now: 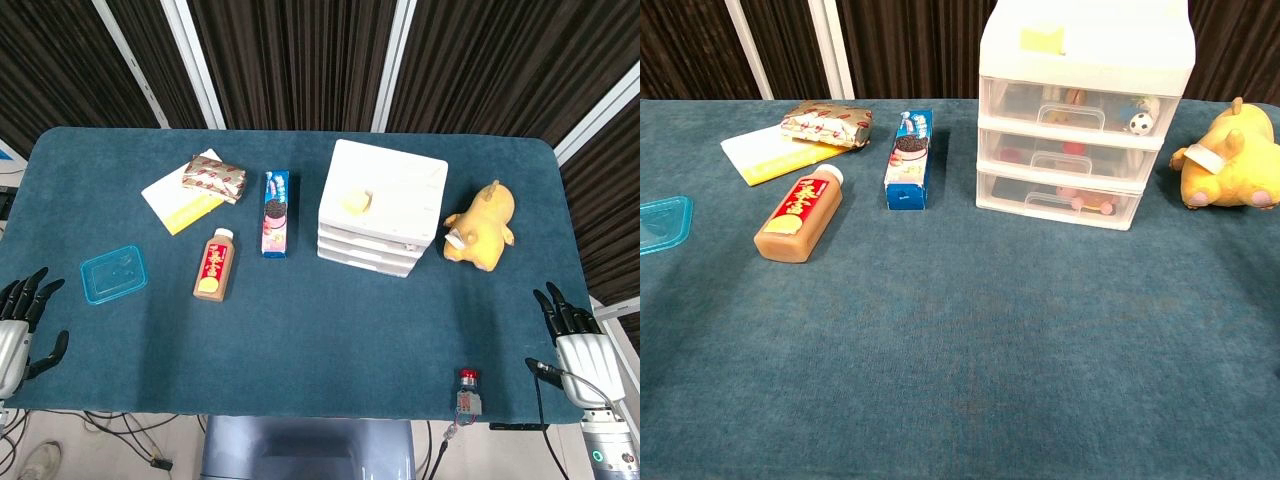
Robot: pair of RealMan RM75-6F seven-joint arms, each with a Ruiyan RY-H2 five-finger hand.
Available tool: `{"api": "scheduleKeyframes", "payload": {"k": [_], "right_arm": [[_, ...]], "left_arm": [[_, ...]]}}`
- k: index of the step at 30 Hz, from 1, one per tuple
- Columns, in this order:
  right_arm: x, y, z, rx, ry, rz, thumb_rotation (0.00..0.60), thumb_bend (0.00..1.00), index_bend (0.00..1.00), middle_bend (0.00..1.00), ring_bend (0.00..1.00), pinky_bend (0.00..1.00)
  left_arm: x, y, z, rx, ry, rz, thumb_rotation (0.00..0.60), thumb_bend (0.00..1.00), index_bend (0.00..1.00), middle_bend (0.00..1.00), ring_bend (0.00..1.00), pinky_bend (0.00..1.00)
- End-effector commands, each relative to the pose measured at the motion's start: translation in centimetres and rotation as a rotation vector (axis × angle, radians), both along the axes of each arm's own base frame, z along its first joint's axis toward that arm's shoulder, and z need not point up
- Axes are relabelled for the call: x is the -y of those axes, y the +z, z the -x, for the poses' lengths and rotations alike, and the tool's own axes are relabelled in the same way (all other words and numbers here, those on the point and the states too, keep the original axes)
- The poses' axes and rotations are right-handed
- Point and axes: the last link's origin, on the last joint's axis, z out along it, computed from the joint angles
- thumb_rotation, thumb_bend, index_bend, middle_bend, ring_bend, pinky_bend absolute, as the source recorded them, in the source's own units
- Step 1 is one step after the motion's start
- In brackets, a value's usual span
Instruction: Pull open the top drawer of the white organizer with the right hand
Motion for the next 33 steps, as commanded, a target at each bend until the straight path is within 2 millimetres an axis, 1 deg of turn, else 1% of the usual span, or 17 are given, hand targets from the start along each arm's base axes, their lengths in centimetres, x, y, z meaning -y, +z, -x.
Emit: {"api": "scheduleKeyframes", "payload": {"k": [1, 26, 28, 29, 31, 32, 33], "right_arm": [[0.0, 0.0, 0.0, 0.004, -0.003, 0.002, 0.6, 0.12, 0.02, 0.02, 0.21, 0.25], [0.0, -0.1, 0.2, 0.047, -0.046, -0.052, 0.6, 0.12, 0.02, 0.02, 0.22, 0.25], [0.0, -0.1, 0.2, 0.057, -0.047, -0.055, 0.6, 0.12, 0.02, 0.04, 0.23, 0.25], [0.0, -0.2, 0.1, 0.075, -0.047, -0.061, 0.6, 0.12, 0.02, 0.07, 0.26, 0.26], [-0.1, -0.5, -0.2, 0.139, -0.049, -0.082, 0.6, 0.14, 0.02, 0.16, 0.34, 0.33], [-0.2, -0.6, -0.4, 0.189, -0.05, -0.095, 0.6, 0.15, 0.02, 0.2, 0.37, 0.38], [-0.2, -0.8, -0.8, 0.276, -0.051, -0.117, 0.6, 0.17, 0.01, 0.25, 0.43, 0.47]], "left_arm": [[0.0, 0.0, -0.1, 0.0, -0.009, -0.007, 0.6, 0.44, 0.12, 0.0, 0.0, 0.0], [-0.1, 0.1, 0.0, 0.006, -0.011, -0.034, 0.6, 0.44, 0.12, 0.0, 0.0, 0.0], [0.0, 0.0, 0.0, 0.006, -0.009, -0.032, 0.6, 0.44, 0.12, 0.0, 0.0, 0.0], [0.0, 0.0, 0.0, 0.006, -0.008, -0.031, 0.6, 0.44, 0.12, 0.0, 0.0, 0.0], [-0.1, 0.0, 0.0, 0.006, -0.008, -0.03, 0.6, 0.44, 0.12, 0.0, 0.0, 0.0], [-0.1, 0.0, 0.0, 0.006, -0.008, -0.031, 0.6, 0.44, 0.12, 0.0, 0.0, 0.0], [-0.1, 0.0, 0.0, 0.007, -0.007, -0.032, 0.6, 0.44, 0.12, 0.0, 0.0, 0.0]]}}
